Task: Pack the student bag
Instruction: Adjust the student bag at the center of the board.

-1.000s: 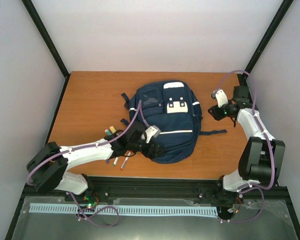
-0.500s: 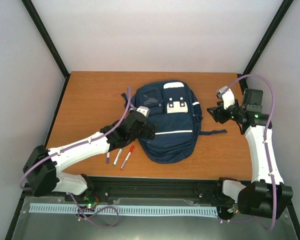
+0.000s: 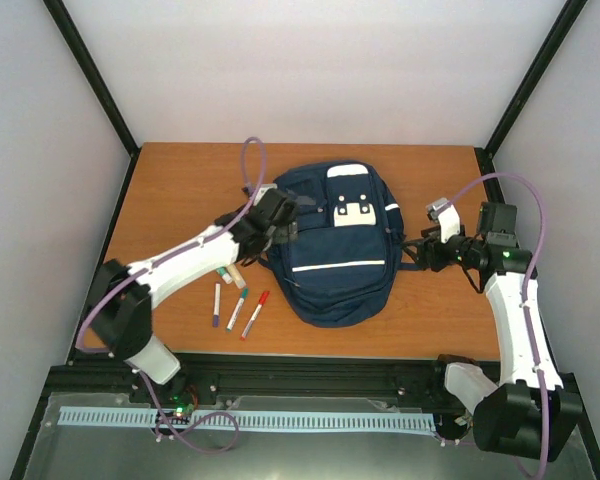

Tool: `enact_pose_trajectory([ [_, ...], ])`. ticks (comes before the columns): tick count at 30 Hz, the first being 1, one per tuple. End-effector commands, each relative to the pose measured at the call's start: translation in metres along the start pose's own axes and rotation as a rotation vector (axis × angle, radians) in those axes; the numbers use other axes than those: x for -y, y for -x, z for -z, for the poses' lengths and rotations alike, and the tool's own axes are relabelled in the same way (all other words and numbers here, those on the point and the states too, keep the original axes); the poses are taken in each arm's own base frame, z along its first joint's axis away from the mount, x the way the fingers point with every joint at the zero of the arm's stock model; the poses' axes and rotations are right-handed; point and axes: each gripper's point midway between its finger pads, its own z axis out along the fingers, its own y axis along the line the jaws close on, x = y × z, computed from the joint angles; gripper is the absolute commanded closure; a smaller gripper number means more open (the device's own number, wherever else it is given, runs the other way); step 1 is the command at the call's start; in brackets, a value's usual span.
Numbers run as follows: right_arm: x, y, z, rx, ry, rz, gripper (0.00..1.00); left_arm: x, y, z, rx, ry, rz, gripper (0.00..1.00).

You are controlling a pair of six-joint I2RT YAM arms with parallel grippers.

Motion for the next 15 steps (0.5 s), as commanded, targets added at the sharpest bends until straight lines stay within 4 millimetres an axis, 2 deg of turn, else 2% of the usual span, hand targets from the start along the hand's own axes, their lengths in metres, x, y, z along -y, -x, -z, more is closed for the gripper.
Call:
enact_pose_trajectory([
  [1,-0.010,-0.002,-0.003,0.052,0.052,0.000,0.29,-0.037,0.010,-0.007,-0.013,0.269,-0.060,0.00],
  [6,-0.014,-0.018,-0.007,0.026,0.061,0.021,0.29,-0.046,0.027,-0.036,0.040,0.090,0.194,0.00],
  [9,-0.017,-0.017,-0.007,0.026,0.080,0.031,0.29,-0.034,0.035,-0.064,-0.018,-0.085,0.286,0.00],
  [12,-0.012,-0.017,-0.006,0.026,0.044,0.042,0.28,-0.011,0.038,-0.094,-0.118,-0.223,0.295,0.00],
  [13,-0.011,-0.019,-0.006,0.026,0.037,0.045,0.11,-0.005,0.040,-0.104,-0.144,-0.234,0.290,0.00],
  [14,-0.010,-0.020,-0.006,0.026,0.027,0.039,0.01,0.000,0.039,-0.112,-0.167,-0.241,0.280,0.00],
  [15,-0.010,-0.019,-0.005,0.030,0.021,0.034,0.00,0.005,0.041,-0.121,-0.183,-0.250,0.265,0.00],
])
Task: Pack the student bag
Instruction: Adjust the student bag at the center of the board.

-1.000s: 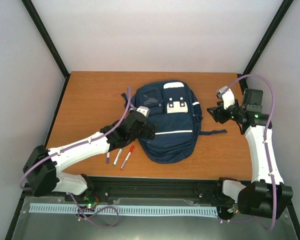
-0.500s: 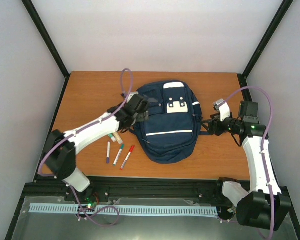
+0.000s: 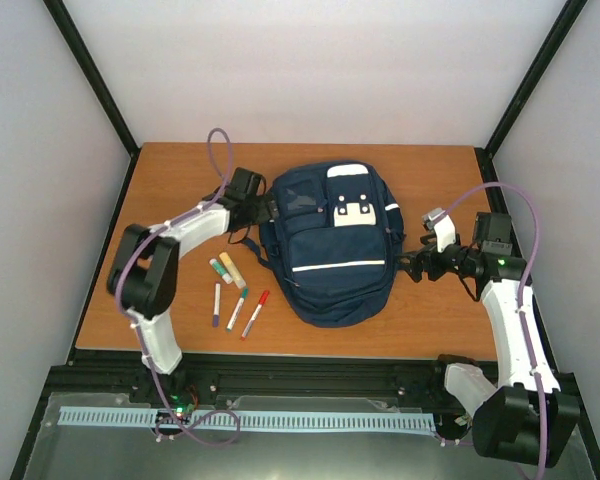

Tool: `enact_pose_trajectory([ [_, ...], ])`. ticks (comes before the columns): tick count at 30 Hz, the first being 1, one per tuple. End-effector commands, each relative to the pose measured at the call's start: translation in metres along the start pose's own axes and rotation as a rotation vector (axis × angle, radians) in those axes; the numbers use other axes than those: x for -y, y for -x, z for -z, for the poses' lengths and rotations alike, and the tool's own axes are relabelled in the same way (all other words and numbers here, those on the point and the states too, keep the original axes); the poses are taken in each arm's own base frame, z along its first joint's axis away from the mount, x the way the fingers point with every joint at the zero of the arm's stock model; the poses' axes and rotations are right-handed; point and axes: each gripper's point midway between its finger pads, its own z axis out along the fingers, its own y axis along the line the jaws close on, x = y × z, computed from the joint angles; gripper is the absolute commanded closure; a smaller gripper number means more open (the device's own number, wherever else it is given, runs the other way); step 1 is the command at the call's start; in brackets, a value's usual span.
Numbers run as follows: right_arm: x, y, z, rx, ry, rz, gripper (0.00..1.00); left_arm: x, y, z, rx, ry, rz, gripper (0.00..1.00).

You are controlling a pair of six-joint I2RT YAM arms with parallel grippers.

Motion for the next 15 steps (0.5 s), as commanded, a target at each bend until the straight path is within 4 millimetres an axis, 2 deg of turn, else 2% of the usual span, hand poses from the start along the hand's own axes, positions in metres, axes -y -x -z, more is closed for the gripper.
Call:
enact_pose_trajectory([
  [1,-0.001,0.006,0.006,0.038,-0.028,0.037,0.00,0.063,0.013,-0.026,-0.079,-0.214,-0.026,0.00],
  [3,-0.001,0.007,0.009,0.051,-0.046,0.050,0.00,0.070,0.011,-0.043,-0.110,-0.228,-0.036,0.00],
  [6,0.004,0.006,0.011,0.058,-0.096,0.058,0.00,0.092,0.004,-0.055,-0.151,-0.325,-0.041,0.00],
  [9,0.004,0.002,0.006,0.050,-0.072,0.047,0.00,0.122,0.005,-0.059,-0.168,-0.413,-0.078,0.00],
  [12,-0.001,-0.001,0.002,0.036,-0.026,0.064,0.00,0.147,-0.005,-0.073,-0.223,-0.444,-0.146,0.00],
  [15,0.000,-0.004,0.000,0.024,-0.021,0.062,0.00,0.184,-0.017,-0.075,-0.249,-0.496,-0.242,0.00],
])
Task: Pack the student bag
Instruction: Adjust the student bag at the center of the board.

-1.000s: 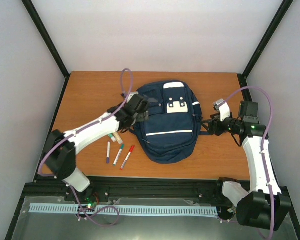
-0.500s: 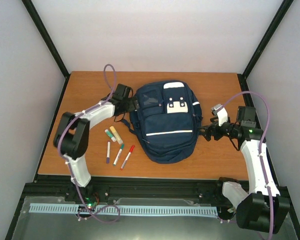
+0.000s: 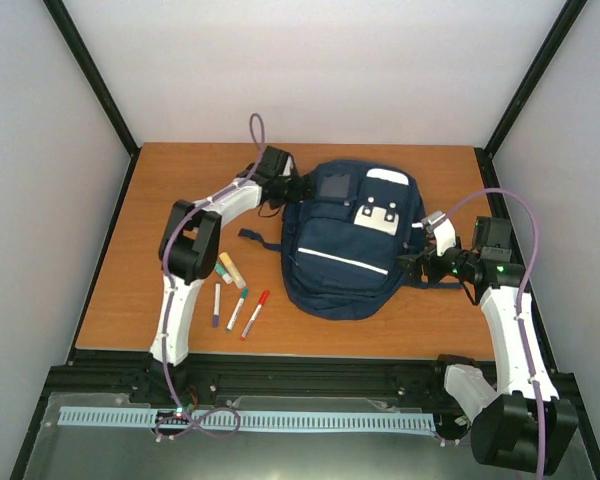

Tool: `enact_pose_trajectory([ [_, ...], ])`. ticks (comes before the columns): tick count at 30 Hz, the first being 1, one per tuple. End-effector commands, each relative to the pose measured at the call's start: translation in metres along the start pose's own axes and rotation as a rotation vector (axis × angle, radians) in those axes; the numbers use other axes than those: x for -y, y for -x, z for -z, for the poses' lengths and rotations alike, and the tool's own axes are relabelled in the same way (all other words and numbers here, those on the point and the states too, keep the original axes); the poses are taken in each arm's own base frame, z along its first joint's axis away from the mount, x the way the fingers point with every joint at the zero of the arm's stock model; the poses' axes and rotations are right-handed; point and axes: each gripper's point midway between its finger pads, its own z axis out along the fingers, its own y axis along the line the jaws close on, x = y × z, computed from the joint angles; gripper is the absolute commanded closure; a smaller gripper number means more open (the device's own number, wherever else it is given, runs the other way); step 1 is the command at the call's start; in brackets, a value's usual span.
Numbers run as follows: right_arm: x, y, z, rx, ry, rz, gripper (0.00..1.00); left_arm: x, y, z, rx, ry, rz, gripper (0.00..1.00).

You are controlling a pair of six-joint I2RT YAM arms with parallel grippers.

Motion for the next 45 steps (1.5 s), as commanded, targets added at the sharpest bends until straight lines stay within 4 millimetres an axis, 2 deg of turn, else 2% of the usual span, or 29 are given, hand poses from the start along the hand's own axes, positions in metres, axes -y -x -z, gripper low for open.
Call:
enact_pose_trajectory([
  [1,-0.001,-0.001,-0.003,0.000,0.021,0.021,0.00,0.082,-0.028,-0.019,-0.107,-0.164,-0.198,0.00],
  [4,-0.004,0.002,0.001,0.011,0.019,0.036,0.00,0.106,-0.026,-0.018,-0.093,-0.137,-0.276,0.00],
  [7,-0.005,0.002,0.003,0.039,-0.002,0.029,0.00,0.107,-0.006,-0.003,-0.023,-0.072,-0.305,0.00],
  [10,0.025,0.000,0.008,0.028,-0.190,-0.001,0.00,0.101,0.010,0.020,0.038,0.009,-0.336,0.00],
  [13,0.035,0.000,0.010,0.018,-0.238,-0.032,0.00,0.101,0.018,0.055,0.080,0.052,-0.353,0.00],
  [16,0.050,-0.004,0.012,0.005,-0.320,-0.073,0.00,0.124,0.015,0.104,0.089,-0.034,-0.324,0.00],
  [20,0.046,-0.004,0.007,-0.013,-0.272,-0.079,0.00,0.153,0.004,0.168,0.109,-0.143,-0.321,0.00],
  [22,0.044,-0.003,0.003,-0.024,-0.239,-0.102,0.00,0.152,-0.003,0.188,0.120,-0.132,-0.356,0.00],
  [25,0.048,-0.006,0.004,-0.036,-0.265,-0.089,0.00,0.138,-0.014,0.207,0.162,-0.086,-0.413,0.00],
  [30,0.036,-0.002,0.006,-0.011,-0.221,-0.057,0.00,0.087,-0.040,0.223,0.213,0.029,-0.453,0.00],
  [32,0.039,0.000,0.009,-0.004,-0.242,-0.056,0.00,0.062,-0.051,0.229,0.230,0.095,-0.420,0.00],
  [34,0.048,0.004,0.014,0.013,-0.305,-0.061,0.00,0.010,-0.046,0.234,0.266,0.351,-0.281,0.00],
  [35,0.050,0.005,0.017,0.027,-0.329,-0.052,0.00,-0.009,-0.055,0.231,0.205,0.441,-0.243,0.00],
  [38,0.048,0.006,0.018,0.048,-0.324,-0.080,0.00,-0.032,-0.087,0.203,-0.051,0.523,-0.342,0.00],
  [40,0.029,0.008,0.012,0.038,-0.207,-0.054,0.05,-0.041,-0.110,0.191,-0.099,0.481,-0.338,0.02],
  [42,0.017,0.009,0.008,0.034,-0.127,-0.023,0.15,-0.034,-0.123,0.189,-0.091,0.377,-0.320,0.03],
  [45,-0.001,0.014,0.003,0.021,-0.057,0.087,0.32,-0.029,-0.138,0.202,-0.107,0.303,-0.297,0.03],
])
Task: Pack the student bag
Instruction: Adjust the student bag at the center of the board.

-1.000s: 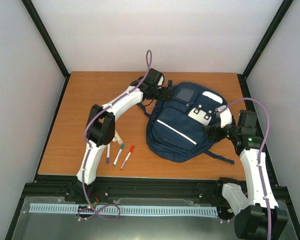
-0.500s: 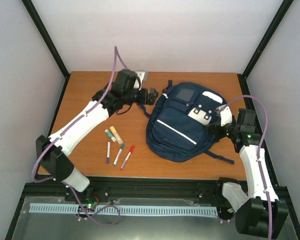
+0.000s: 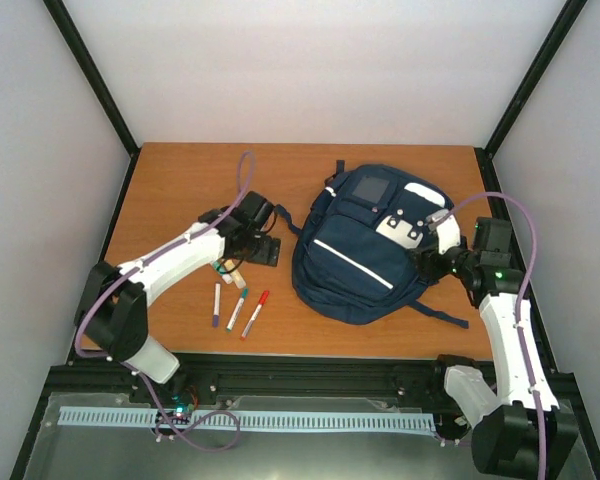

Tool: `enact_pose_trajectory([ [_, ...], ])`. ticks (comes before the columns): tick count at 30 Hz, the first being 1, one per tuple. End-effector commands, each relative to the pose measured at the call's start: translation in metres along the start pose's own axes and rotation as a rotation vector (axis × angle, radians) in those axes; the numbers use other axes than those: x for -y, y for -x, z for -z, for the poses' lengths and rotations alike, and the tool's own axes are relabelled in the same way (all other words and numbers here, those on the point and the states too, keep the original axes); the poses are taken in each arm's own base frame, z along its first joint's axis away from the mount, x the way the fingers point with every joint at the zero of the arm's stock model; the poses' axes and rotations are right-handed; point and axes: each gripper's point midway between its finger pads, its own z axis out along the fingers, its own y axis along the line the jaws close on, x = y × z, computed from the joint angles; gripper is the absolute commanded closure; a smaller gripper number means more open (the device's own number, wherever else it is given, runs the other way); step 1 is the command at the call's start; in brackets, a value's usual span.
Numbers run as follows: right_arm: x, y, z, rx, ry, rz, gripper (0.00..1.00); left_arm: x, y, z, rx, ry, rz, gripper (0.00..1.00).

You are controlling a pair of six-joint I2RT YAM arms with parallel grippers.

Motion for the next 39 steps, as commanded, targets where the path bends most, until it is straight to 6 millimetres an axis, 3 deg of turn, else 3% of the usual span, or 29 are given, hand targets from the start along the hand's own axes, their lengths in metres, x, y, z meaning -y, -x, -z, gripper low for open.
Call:
enact_pose_trajectory([
  [1,-0.034,0.014,0.002,0.020,0.145,0.151,0.37,0.015,-0.016,0.031,-0.008,-0.156,0.016,0.07],
  [3,-0.049,0.012,-0.007,-0.017,0.170,0.228,0.43,0.028,-0.035,0.034,-0.101,-0.244,-0.017,0.14],
  [5,-0.060,0.003,-0.021,-0.087,0.136,0.336,0.42,0.035,-0.052,0.039,-0.159,-0.291,-0.032,0.18],
  [9,-0.088,-0.010,-0.040,-0.180,0.120,0.533,0.38,0.042,-0.068,0.050,-0.134,-0.397,-0.057,0.12],
  [12,-0.101,-0.014,-0.048,-0.232,0.110,0.647,0.35,0.037,-0.074,0.050,-0.117,-0.390,-0.038,0.09],
  [16,-0.115,-0.021,-0.061,-0.303,0.116,0.734,0.34,0.018,-0.077,0.034,-0.121,-0.269,-0.013,0.11],
  [23,-0.141,-0.032,-0.083,-0.381,0.102,0.831,0.32,0.020,-0.077,0.023,-0.089,-0.284,0.015,0.14],
  [27,-0.142,-0.034,-0.097,-0.410,0.037,0.873,0.32,0.018,-0.076,0.025,-0.073,-0.277,0.015,0.14],
  [33,-0.125,-0.029,-0.115,-0.445,-0.113,0.907,0.38,0.015,-0.072,0.031,-0.043,-0.273,0.006,0.13],
  [39,-0.137,-0.034,-0.111,-0.470,-0.036,0.897,0.35,0.017,-0.071,0.030,-0.041,-0.283,0.001,0.13],
])
